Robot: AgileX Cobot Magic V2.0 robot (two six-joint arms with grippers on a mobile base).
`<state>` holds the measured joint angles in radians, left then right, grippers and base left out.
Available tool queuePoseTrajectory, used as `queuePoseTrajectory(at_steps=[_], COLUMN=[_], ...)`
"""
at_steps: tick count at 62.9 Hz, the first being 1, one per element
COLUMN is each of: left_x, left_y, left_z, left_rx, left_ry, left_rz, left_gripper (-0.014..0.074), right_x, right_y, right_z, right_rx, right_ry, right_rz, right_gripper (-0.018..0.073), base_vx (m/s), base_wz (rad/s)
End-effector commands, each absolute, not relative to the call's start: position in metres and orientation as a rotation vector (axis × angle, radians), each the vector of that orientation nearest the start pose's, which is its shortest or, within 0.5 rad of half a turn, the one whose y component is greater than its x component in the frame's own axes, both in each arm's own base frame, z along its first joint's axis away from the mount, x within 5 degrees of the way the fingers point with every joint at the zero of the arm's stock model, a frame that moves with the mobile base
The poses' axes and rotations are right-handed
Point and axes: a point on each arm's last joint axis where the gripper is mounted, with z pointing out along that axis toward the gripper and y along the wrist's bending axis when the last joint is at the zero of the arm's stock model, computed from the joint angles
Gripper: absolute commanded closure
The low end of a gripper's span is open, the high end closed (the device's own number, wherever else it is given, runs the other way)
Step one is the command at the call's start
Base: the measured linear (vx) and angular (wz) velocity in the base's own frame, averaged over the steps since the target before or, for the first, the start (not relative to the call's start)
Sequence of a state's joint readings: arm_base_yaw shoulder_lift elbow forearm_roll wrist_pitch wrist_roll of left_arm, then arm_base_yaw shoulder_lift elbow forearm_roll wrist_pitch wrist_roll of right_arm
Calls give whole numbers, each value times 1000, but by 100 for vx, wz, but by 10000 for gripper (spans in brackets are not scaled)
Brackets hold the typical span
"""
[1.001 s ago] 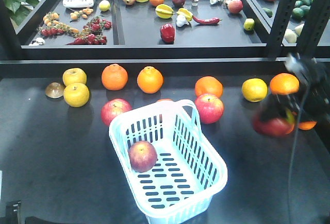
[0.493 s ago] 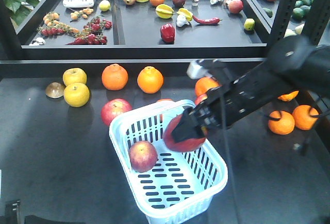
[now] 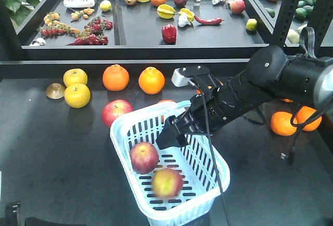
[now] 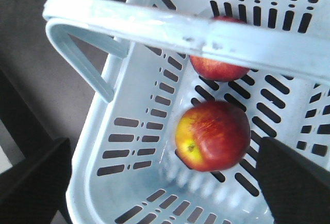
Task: Pick three apples into basket with both arms
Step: 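Carry the second apple into the basket and open the right gripper, then reach the right gripper to a third red apple and grasp it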
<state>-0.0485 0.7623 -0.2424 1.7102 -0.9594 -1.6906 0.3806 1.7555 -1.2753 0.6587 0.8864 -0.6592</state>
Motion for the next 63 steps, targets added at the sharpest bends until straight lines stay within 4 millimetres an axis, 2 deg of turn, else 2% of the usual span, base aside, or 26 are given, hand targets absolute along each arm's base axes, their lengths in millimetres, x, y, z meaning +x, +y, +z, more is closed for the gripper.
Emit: queuePoseTrajectory(at_steps=[1, 10, 16, 25, 28, 34, 42, 51, 58, 63], left_x=[102, 102, 102, 102, 101, 101, 101, 101, 101, 101], left_y=[-80, -80, -80, -80, -80, -80, -80, -80, -80, -80], left_z=[240, 240, 240, 240, 240, 240, 240, 240, 240, 240], left_rx=[639, 639, 639, 640, 641, 642, 641, 641, 641, 641], left_ry=[1884, 1884, 1884, 1883, 1883, 1883, 1883, 1883, 1883, 1883], left_rz=[-1023, -1023, -1023, -1025, -1027, -1027, -1026, -1026, -1026, -1026], left_gripper=[602, 602, 602, 602, 602, 602, 602, 602, 602, 602], right_x=[319, 316, 311, 301, 298, 295, 296, 291, 278, 266], right_y=[175, 175, 173, 161, 152, 132, 89, 26, -17, -45], right_z=[269, 268, 268, 273, 277, 287, 303, 318, 317, 307], right_rx=[-880, -892, -936, -1001, -1007, -952, -723, -428, -233, -95], right_ry=[2447, 2464, 2499, 2583, 2614, 2668, 2735, 2795, 2842, 2887], right_rz=[734, 752, 777, 727, 672, 549, 357, 158, 73, 37], right_gripper=[-155, -99, -2, 260, 391, 576, 568, 566, 565, 565], base_vx=[0, 0, 0, 0, 0, 0, 0, 0, 0, 0], base_wz=[0, 0, 0, 0, 0, 0, 0, 0, 0, 0])
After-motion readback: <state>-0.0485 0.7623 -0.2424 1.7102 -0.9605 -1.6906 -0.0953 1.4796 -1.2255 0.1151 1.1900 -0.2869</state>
